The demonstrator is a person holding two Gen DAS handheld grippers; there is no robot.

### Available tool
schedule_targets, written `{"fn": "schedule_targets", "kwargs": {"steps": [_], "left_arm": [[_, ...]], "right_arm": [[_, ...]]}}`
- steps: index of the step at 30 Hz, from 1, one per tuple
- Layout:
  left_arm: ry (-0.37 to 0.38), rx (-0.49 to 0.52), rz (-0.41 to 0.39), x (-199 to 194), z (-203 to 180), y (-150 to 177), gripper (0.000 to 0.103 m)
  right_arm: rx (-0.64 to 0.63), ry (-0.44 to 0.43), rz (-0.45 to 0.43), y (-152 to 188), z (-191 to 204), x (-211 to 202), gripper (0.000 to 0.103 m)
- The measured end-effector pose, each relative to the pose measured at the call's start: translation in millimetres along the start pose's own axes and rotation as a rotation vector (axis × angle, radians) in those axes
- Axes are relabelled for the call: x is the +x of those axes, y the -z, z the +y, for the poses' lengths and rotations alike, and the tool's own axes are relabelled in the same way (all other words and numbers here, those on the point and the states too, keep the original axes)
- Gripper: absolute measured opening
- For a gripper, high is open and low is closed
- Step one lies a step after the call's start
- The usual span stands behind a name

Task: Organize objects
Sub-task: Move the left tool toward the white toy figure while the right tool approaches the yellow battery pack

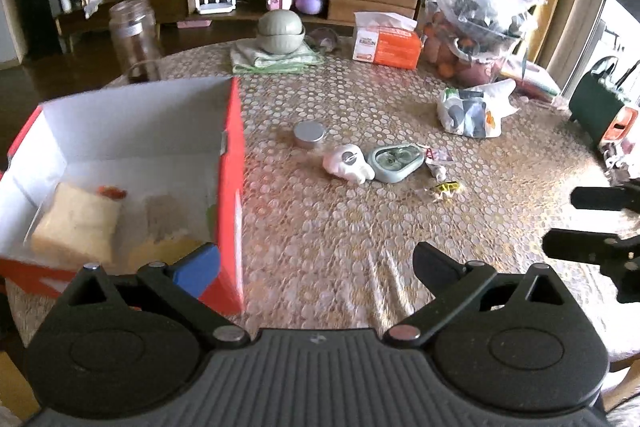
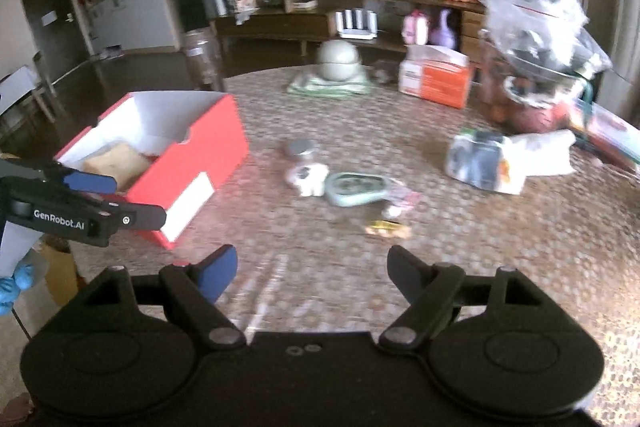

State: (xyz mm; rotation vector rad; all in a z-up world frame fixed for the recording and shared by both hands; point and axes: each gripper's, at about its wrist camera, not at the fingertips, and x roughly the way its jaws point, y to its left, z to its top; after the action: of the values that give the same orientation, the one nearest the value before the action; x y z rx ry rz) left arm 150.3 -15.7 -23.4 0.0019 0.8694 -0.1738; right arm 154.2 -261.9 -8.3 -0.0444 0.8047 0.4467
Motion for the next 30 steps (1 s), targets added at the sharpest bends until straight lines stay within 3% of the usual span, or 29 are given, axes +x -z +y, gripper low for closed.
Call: {"fn": "schedule_targets", "kwargs": {"steps": [6, 17, 27, 30], "left_arm": [[-0.020, 0.057, -0.010, 32.3, -24.6, -18.1, 0.103], [-0.080, 0.034, 0.015, 100.3, -37.9, -44.5, 0.103], [-0.117, -0.092, 0.083, 158.5, -28.7, -77.7, 0.103], [-0.134, -0.171, 0.119, 176.1, -18.4, -82.9, 0.103]], "right_arm": [[0.014, 0.022, 0.021, 5.0, -24.2, 11.6, 0.082], [0.007, 0.023, 0.081, 4.2, -44.1, 53.3, 0.082], [0.017, 0.021, 0.126, -2.8, -55.0, 96.0, 0.082], [0.029, 0.017, 0.132, -5.4, -55.7, 108.3, 0.082]]}}
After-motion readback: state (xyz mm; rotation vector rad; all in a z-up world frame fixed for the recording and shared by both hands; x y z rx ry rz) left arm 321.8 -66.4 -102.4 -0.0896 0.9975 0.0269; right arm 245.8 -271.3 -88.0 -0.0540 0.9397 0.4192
